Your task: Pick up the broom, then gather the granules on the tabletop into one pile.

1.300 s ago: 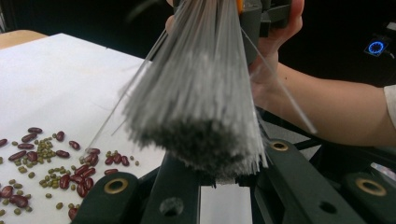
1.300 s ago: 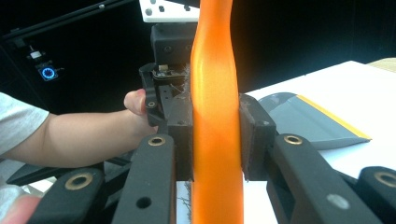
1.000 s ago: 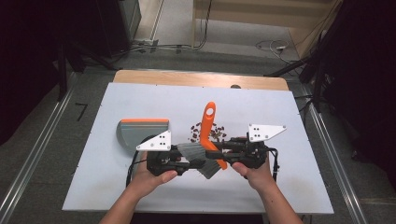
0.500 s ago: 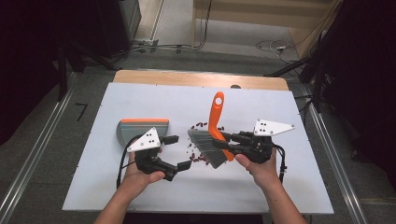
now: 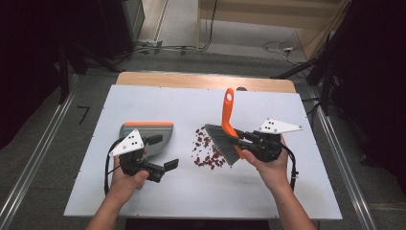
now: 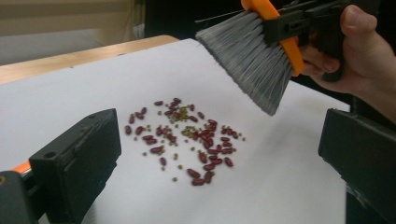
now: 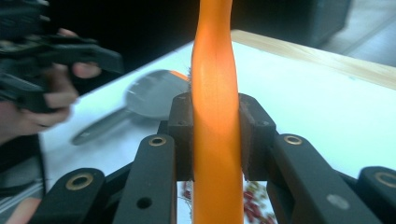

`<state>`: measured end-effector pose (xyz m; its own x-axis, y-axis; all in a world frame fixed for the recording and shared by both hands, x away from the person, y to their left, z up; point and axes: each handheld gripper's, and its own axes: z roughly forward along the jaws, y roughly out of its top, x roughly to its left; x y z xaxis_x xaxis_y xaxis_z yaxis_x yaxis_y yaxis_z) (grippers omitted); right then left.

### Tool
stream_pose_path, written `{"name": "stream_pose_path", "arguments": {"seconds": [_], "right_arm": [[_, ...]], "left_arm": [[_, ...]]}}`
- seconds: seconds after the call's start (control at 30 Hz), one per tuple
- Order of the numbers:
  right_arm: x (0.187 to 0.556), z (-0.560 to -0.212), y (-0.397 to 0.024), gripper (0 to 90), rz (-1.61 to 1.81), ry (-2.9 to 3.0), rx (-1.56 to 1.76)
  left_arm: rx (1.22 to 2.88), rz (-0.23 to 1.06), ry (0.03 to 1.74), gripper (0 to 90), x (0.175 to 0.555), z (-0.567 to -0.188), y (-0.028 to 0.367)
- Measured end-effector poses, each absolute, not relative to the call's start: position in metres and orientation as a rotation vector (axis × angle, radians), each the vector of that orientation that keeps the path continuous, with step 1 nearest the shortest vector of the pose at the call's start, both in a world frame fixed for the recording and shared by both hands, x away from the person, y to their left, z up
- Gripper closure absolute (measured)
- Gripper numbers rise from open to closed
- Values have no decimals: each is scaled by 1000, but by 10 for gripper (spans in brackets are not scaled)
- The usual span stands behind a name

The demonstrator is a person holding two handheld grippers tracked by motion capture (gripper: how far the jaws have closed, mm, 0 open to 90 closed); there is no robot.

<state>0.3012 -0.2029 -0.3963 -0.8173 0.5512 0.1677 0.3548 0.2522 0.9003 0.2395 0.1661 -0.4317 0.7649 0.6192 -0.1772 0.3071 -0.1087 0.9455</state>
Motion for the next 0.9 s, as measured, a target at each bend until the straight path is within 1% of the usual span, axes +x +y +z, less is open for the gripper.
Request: {"name": "stream_pose_path", "arguments": {"seconds": [0.4, 0.53, 0.7, 0.83, 0.87, 0.9], "right_arm": [[315, -399, -220, 691, 1493, 2288, 997], [321, -396, -226, 690, 1422, 2274, 1046], [332, -398, -230, 690, 1290, 2282, 1081], [347, -404, -230, 691, 1195, 2288, 1135], [354, -406, -228, 691, 1125, 2304, 1147], [354, -406, -228, 691, 1125, 2304, 1147]], "left_arm": [[1696, 342, 800, 0, 235, -441, 184], [1690, 375, 814, 0, 229, -442, 191], [1703, 415, 840, 0, 219, -449, 200], [1689, 431, 864, 0, 214, -454, 208], [1684, 437, 866, 0, 213, -454, 210], [1680, 440, 868, 0, 213, -455, 210]]}}
